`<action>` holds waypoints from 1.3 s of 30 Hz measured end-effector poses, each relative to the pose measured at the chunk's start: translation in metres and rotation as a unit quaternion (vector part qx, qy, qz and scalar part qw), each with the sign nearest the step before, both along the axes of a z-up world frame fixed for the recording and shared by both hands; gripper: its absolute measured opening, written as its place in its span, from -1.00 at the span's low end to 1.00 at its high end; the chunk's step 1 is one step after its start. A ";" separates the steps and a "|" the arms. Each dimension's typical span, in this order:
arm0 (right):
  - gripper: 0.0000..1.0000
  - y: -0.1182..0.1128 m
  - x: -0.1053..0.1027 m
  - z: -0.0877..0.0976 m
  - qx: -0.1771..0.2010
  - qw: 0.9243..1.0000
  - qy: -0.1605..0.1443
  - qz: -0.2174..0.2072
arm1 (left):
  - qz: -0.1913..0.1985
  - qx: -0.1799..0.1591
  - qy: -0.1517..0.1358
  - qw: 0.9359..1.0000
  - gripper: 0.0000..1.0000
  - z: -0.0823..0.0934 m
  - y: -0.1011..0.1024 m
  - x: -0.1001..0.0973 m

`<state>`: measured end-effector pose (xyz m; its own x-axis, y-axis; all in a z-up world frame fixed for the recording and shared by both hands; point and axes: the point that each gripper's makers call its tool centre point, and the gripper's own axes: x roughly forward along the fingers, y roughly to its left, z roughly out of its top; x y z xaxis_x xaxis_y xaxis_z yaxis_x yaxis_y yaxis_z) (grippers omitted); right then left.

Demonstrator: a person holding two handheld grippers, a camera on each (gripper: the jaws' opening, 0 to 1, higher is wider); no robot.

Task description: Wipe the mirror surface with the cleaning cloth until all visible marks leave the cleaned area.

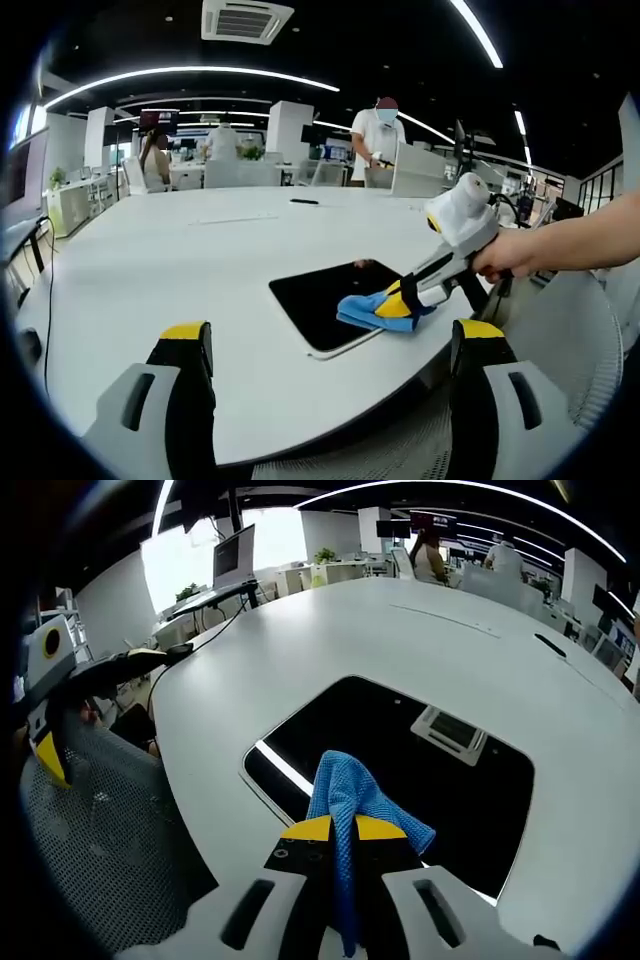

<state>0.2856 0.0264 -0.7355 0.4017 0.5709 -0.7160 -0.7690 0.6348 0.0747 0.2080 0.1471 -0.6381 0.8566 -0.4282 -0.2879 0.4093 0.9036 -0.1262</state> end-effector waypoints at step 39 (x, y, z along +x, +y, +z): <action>-0.98 0.003 0.034 -0.001 -0.015 1.000 -0.019 0.003 | -0.006 -0.004 0.001 1.000 0.96 0.000 -0.002 0.000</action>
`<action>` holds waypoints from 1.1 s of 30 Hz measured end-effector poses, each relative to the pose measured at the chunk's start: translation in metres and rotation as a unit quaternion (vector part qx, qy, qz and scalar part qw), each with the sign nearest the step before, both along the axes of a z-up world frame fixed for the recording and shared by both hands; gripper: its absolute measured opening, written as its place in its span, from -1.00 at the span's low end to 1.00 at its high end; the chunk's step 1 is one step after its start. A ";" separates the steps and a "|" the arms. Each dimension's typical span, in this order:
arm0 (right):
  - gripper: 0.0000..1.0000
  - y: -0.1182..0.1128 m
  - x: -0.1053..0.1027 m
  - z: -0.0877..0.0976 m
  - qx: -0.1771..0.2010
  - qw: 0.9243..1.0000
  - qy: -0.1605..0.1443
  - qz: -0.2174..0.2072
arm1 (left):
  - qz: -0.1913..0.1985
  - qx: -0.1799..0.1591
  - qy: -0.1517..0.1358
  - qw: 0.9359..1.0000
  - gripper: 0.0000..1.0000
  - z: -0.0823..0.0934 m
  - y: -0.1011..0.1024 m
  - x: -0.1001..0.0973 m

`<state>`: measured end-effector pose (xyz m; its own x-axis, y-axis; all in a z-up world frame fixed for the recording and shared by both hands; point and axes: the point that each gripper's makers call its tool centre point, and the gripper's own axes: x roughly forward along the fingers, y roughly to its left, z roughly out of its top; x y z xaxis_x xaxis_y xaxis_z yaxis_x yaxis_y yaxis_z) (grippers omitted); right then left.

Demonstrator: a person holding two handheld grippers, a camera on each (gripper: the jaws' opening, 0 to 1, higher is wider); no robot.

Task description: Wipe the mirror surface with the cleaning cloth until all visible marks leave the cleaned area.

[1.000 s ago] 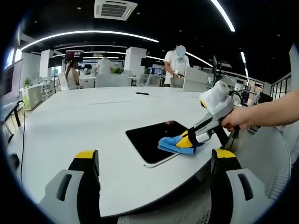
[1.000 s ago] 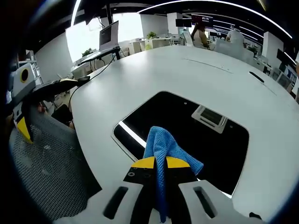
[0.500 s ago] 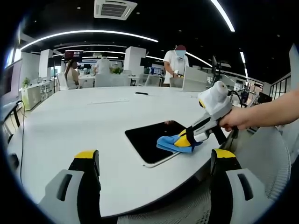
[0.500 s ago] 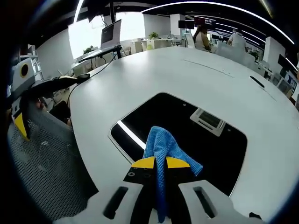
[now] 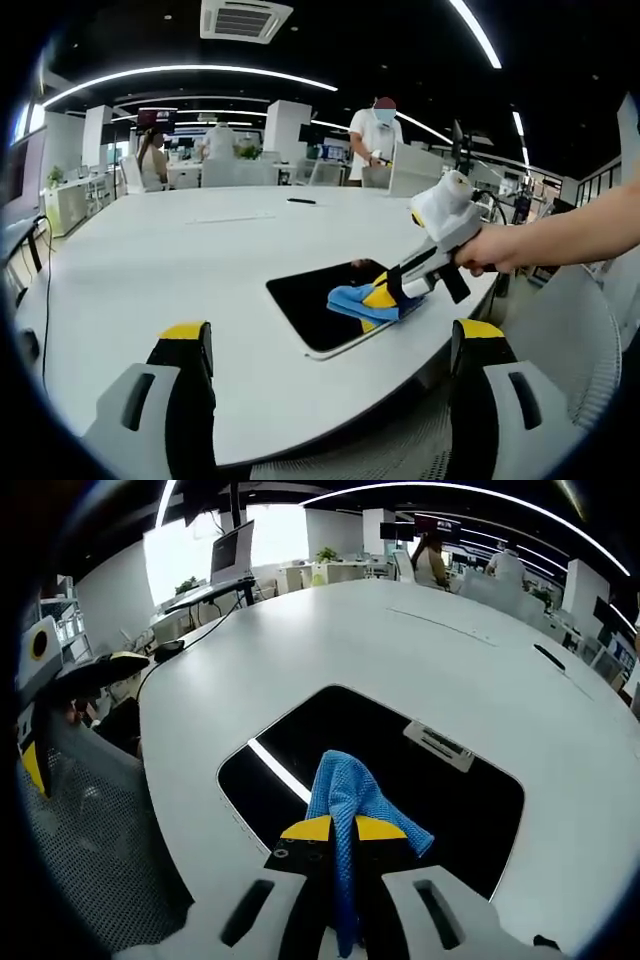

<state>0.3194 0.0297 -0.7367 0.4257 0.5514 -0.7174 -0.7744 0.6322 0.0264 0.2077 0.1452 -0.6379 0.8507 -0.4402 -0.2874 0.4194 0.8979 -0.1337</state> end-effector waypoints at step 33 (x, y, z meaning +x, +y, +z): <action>-0.98 0.010 0.062 0.002 -0.005 0.999 -0.033 -0.030 | 0.000 -0.004 -0.004 1.000 0.96 0.001 -0.001 0.001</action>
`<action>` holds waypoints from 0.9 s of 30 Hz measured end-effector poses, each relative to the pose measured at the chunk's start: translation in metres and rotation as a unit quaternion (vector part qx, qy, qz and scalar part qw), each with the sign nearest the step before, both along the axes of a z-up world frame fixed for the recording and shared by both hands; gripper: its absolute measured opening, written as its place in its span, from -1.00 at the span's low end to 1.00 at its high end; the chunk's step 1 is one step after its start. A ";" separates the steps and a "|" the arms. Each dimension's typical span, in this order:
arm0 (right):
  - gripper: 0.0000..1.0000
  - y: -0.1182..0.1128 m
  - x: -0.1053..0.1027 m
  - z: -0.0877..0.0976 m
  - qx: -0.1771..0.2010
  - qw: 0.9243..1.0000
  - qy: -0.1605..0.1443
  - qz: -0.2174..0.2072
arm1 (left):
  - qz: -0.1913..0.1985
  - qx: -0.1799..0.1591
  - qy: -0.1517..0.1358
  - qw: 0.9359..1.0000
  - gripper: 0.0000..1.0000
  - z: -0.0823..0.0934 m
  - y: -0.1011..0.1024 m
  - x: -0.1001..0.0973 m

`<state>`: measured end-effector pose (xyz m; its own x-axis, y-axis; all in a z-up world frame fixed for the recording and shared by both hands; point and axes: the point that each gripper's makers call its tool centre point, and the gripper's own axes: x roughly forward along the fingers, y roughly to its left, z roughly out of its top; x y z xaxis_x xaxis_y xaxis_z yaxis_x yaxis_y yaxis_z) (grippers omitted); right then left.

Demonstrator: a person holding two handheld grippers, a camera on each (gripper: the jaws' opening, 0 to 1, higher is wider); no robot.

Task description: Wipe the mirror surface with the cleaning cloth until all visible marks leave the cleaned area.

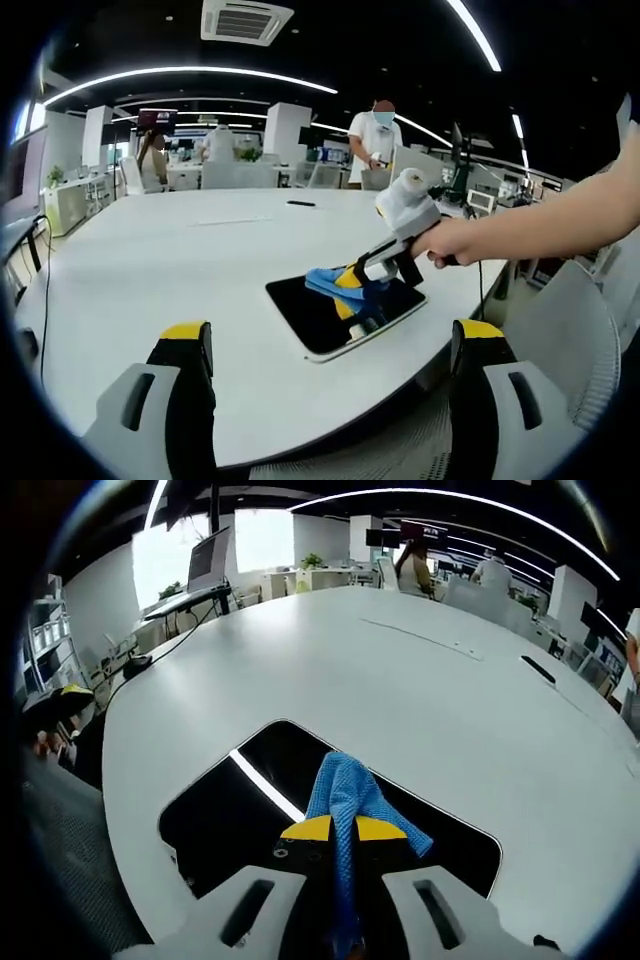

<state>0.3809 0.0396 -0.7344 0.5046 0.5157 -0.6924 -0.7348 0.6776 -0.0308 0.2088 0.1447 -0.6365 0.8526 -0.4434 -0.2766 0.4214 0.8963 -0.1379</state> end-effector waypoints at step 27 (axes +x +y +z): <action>-0.98 0.004 0.030 -0.002 -0.011 1.000 0.003 -0.025 | -0.002 -0.001 0.001 1.000 0.95 0.000 0.000 -0.001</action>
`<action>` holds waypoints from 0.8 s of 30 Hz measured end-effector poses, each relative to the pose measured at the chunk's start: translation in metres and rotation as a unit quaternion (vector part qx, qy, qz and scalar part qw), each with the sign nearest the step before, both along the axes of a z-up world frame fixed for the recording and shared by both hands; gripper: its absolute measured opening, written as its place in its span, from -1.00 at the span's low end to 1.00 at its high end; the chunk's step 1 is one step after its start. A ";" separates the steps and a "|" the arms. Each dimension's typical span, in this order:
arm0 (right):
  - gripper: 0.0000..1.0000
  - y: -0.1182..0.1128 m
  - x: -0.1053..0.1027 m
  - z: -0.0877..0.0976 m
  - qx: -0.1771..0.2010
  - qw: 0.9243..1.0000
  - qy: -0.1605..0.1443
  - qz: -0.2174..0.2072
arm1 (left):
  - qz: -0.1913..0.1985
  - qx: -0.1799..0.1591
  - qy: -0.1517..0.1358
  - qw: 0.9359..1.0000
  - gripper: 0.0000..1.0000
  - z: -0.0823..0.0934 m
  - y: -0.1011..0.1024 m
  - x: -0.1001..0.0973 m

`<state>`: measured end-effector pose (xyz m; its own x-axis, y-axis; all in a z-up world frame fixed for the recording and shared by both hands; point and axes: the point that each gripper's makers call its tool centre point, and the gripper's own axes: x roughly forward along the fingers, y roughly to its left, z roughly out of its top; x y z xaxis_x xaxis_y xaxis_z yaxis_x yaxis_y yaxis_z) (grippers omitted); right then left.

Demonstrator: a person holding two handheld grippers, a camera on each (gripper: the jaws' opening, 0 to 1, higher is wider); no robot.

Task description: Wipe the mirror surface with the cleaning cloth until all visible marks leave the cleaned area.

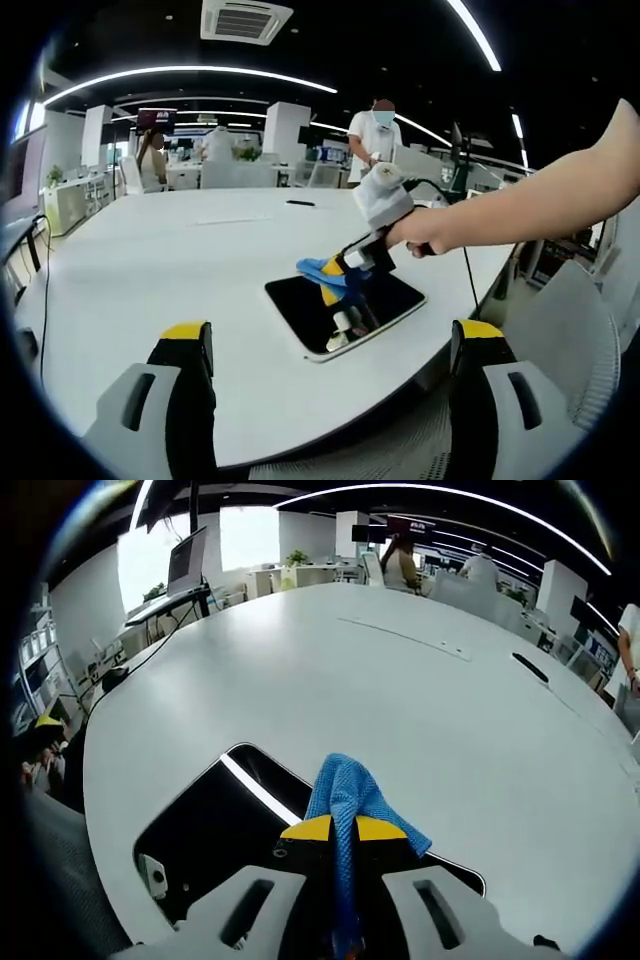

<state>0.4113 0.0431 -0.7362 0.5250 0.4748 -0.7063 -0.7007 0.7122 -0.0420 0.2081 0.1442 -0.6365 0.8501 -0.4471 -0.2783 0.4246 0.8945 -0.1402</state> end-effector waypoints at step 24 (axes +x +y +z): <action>-0.98 -0.019 0.002 0.000 -0.012 1.000 -0.004 0.003 | -0.003 0.001 0.006 1.000 0.96 -0.002 -0.001 -0.001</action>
